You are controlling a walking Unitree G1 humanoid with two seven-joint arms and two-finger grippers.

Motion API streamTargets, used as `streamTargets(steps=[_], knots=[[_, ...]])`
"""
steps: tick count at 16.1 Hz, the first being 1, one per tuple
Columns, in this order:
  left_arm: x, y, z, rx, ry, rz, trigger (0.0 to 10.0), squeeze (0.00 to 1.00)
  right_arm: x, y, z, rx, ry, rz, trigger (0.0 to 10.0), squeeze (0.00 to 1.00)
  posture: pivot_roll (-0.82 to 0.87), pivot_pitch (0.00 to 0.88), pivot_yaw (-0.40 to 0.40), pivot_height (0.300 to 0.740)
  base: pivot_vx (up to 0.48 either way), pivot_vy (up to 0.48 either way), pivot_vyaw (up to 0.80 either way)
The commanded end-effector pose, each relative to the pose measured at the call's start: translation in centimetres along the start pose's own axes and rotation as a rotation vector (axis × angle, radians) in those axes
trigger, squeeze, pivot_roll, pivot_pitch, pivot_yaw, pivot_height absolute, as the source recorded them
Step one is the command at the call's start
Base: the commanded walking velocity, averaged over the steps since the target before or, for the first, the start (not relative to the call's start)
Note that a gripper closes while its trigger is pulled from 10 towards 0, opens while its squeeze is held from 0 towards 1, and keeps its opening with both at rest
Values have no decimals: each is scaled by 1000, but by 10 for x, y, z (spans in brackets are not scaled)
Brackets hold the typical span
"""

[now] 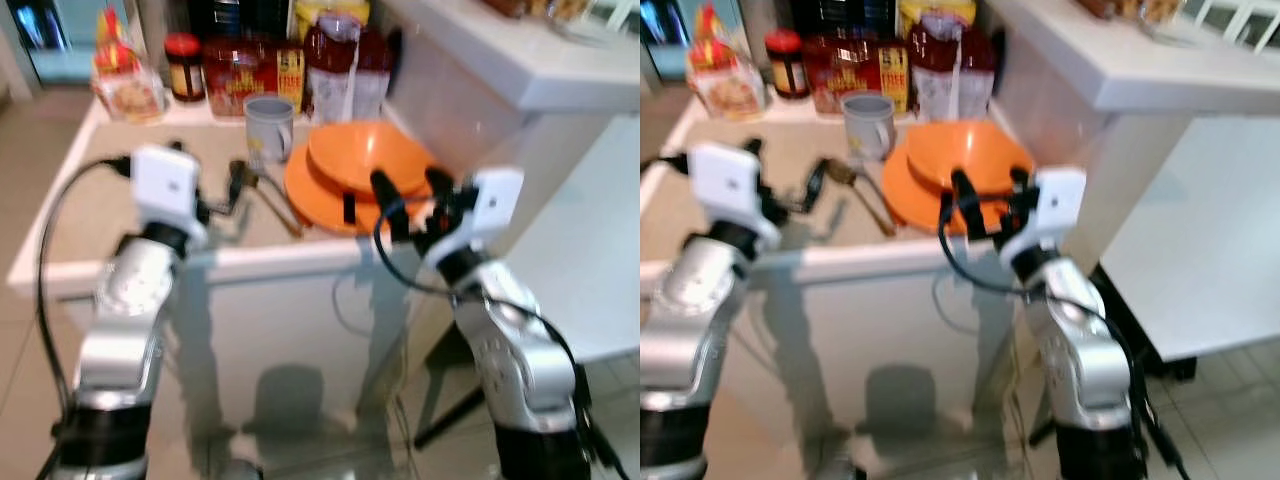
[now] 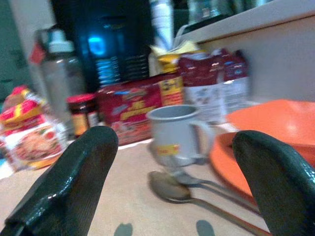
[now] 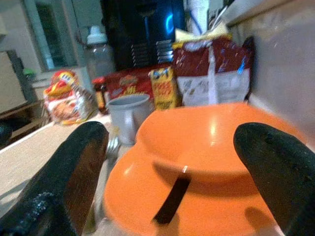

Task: Setting the table

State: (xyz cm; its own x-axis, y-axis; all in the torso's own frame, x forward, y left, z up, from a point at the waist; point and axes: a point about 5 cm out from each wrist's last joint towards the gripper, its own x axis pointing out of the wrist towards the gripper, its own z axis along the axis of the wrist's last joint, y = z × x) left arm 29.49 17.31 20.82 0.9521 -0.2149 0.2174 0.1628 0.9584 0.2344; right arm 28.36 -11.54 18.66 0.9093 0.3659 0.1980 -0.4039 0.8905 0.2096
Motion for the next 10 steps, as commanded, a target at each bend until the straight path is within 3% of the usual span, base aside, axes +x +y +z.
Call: streamTargets(steps=[1, 2, 4, 6, 7, 8, 10], knots=[[-1, 0, 7, 5, -30, -20, 10000, 0, 0, 2, 6, -1, -18, 23, 10000, 1000, 106, 0, -98, 740, 0, 0, 0], [-2, -2, 11, -2, -45, -56, 10000, 0, 0, 1, 9, 11, -36, 3, 10000, 1000, 106, 0, -98, 740, 0, 0, 0], [-2, -8, 17, -1, -72, -142, 10000, 0, 2, -19, 11, -25, 9, -197, 10000, 1000, 98, 0, -87, 740, 0, 0, 0], [-2, -10, 17, 1, -74, -156, 10000, 0, 3, -24, 10, -45, 29, -239, 10000, 1000, 98, 0, -87, 740, 0, 0, 0], [-2, -14, 20, 0, -80, -198, 10000, 0, 9, -33, 11, -42, 59, -332, 10000, 906, 94, 0, -81, 740, 0, 0, 0], [-1, -20, 22, -3, -80, -238, 10000, 0, 20, -37, 13, -10, 81, -378, 10000, 0, 95, 0, -82, 740, 0, 0, 0], [-1, -23, 22, -3, -76, -243, 10000, 0, 26, -38, 13, 19, 108, -365, 10000, 0, 105, 0, -91, 740, 0, 0, 0]])
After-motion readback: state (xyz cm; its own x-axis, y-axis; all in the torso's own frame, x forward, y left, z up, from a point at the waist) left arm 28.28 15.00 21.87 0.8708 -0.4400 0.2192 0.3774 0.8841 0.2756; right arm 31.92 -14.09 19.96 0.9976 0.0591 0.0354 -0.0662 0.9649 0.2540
